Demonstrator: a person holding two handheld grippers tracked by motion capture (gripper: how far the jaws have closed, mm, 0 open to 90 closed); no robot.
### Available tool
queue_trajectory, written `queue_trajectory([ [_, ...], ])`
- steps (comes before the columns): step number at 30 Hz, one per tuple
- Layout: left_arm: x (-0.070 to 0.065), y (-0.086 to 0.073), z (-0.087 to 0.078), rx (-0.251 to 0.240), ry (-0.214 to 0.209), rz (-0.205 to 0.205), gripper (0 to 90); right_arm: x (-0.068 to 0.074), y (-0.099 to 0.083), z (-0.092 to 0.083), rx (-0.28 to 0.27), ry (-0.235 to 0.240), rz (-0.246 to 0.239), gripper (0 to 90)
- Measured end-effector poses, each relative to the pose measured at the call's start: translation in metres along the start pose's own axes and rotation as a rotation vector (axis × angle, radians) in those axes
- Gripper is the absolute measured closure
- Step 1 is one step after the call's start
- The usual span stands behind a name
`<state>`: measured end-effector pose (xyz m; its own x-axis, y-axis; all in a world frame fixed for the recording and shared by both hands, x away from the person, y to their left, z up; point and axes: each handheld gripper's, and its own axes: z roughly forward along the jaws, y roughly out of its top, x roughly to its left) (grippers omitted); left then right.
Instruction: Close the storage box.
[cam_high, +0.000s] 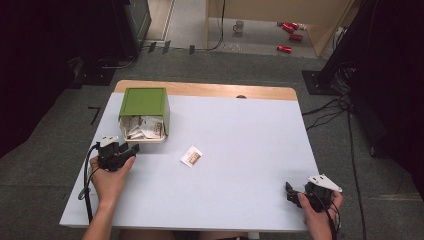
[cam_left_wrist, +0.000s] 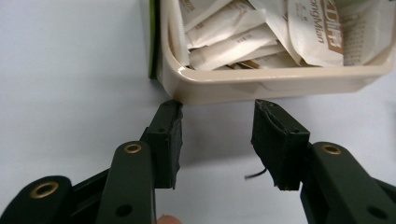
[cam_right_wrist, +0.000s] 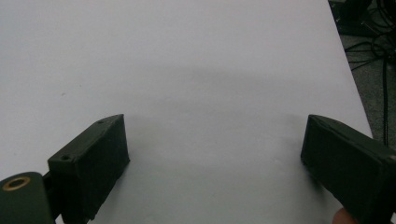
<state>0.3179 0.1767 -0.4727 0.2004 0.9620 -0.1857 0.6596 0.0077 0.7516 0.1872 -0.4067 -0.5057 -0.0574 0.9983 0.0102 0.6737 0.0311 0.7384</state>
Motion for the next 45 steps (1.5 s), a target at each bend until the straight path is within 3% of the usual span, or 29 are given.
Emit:
queue_trajectory([
  [14, -0.001, 0.014, 0.010, 0.013, 0.027, -0.027, 52.6, 0.000, 0.000, 0.000, -0.001, 0.000, 0.001, 7.1],
  [18, -0.004, 0.016, 0.012, 0.029, 0.046, -0.005, 51.3, 0.000, 0.000, 0.000, 0.000, 0.000, -0.001, 7.1],
  [21, -0.005, 0.013, 0.012, 0.015, 0.054, -0.002, 51.1, 0.000, 0.000, 0.000, 0.001, 0.000, 0.001, 7.1],
  [26, -0.006, 0.008, 0.006, -0.008, 0.018, 0.035, 43.0, 0.000, 0.000, 0.000, 0.000, -0.001, 0.001, 7.1],
  [30, -0.005, 0.003, -0.002, -0.011, 0.007, 0.075, 30.2, 0.000, 0.000, 0.000, 0.000, 0.000, 0.001, 7.1],
  [37, 0.000, -0.005, -0.026, 0.050, 0.025, 0.061, 0.0, 0.000, 0.000, 0.000, 0.001, -0.001, 0.001, 7.1],
  [39, 0.004, -0.009, -0.034, 0.044, 0.012, 0.065, 0.0, 0.000, 0.000, 0.000, 0.001, -0.001, 0.001, 7.0],
  [42, 0.008, -0.016, -0.041, 0.049, 0.046, 0.068, 0.0, 0.000, 0.000, 0.000, 0.000, -0.001, -0.001, 7.1],
  [45, 0.012, -0.023, -0.048, 0.059, 0.052, 0.071, 0.0, 0.000, 0.000, 0.000, 0.000, -0.001, -0.001, 7.1],
])
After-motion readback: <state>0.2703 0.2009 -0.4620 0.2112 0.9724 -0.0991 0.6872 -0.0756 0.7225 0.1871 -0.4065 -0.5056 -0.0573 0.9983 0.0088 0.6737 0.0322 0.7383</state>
